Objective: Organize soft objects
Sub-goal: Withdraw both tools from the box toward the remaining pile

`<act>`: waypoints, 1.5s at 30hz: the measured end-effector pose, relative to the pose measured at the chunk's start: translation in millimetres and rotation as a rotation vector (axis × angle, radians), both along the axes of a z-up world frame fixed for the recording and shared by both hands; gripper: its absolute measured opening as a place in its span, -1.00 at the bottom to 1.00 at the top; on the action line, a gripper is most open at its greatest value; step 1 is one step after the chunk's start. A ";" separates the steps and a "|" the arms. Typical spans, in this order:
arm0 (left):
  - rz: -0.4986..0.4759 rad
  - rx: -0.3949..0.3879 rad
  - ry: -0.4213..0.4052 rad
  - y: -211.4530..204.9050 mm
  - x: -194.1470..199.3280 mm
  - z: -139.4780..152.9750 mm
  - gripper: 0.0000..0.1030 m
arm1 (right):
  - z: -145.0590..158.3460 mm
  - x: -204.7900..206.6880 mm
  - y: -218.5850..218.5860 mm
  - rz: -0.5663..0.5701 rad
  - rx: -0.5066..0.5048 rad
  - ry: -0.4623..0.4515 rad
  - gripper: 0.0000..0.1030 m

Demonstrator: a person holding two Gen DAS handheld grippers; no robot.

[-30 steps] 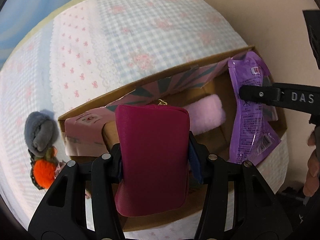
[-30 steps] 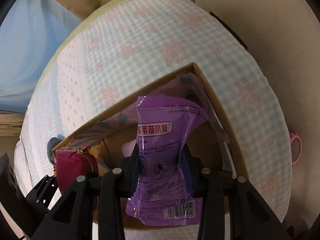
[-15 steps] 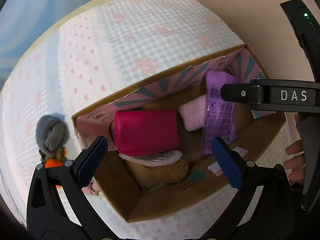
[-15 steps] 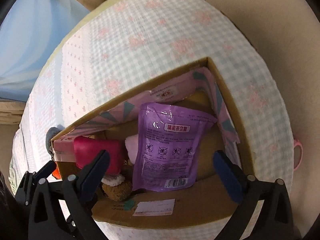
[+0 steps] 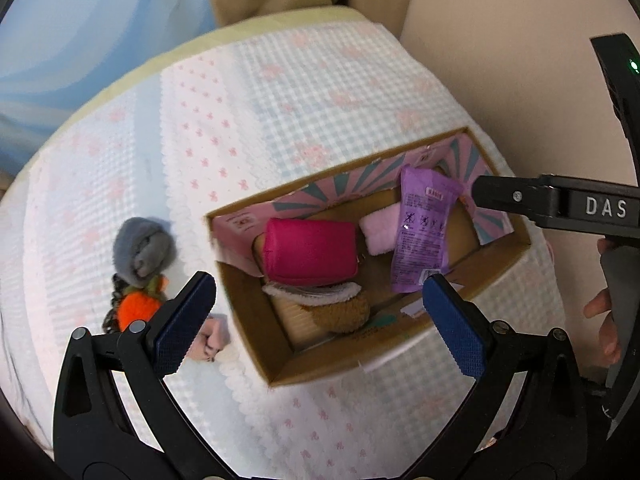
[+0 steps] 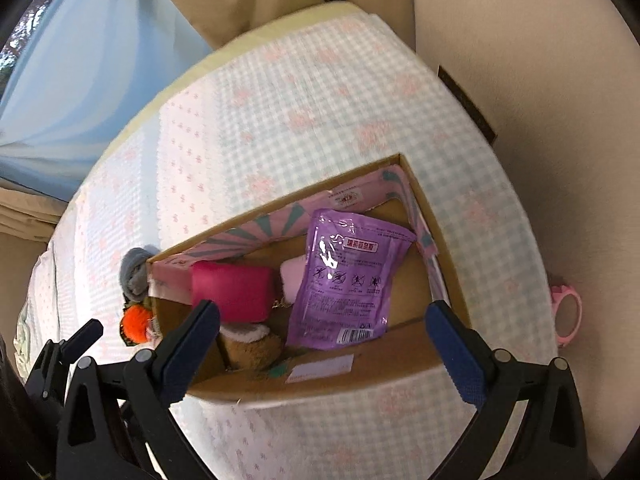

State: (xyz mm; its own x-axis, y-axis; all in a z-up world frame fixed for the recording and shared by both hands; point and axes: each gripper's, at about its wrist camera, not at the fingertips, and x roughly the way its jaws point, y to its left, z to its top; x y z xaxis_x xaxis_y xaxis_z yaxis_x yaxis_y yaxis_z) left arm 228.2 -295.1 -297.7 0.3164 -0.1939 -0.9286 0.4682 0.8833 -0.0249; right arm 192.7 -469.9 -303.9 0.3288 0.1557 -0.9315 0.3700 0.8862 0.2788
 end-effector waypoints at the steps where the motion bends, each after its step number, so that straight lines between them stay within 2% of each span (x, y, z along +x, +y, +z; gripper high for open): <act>1: 0.006 -0.004 -0.008 2.7 -1.8 6.7 0.99 | 5.6 -3.4 1.0 0.003 -0.006 -0.008 0.98; 14: 0.144 -0.040 -0.153 73.0 -61.6 117.3 0.99 | 116.6 -64.4 57.0 0.130 -0.147 -0.154 0.98; 21: 0.255 -0.060 -0.235 123.4 -98.8 158.4 0.99 | 153.9 -89.5 102.1 0.249 -0.140 -0.269 0.98; 28: 0.348 -0.060 -0.276 175.9 -127.1 176.1 0.99 | 176.5 -104.0 145.6 0.326 -0.164 -0.411 0.98; 31: 0.372 -0.057 -0.285 195.2 -132.5 179.3 0.99 | 180.6 -106.6 165.1 0.359 -0.177 -0.444 0.99; 38: 0.395 -0.099 -0.284 235.5 -128.6 177.4 0.99 | 171.2 -105.1 200.2 0.383 -0.156 -0.440 0.98; 45: 0.316 -0.126 -0.264 273.4 -100.1 160.2 0.99 | 155.4 -92.8 235.7 0.338 -0.154 -0.419 0.98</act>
State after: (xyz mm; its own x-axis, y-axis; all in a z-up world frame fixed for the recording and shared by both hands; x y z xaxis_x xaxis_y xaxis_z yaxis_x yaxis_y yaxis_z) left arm 128.1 -21.7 -137.5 0.6023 -0.1559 -0.7829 0.1798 0.9820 -0.0573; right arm 100.0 -234.2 -148.5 0.6309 0.1890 -0.7525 -0.0566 0.9785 0.1983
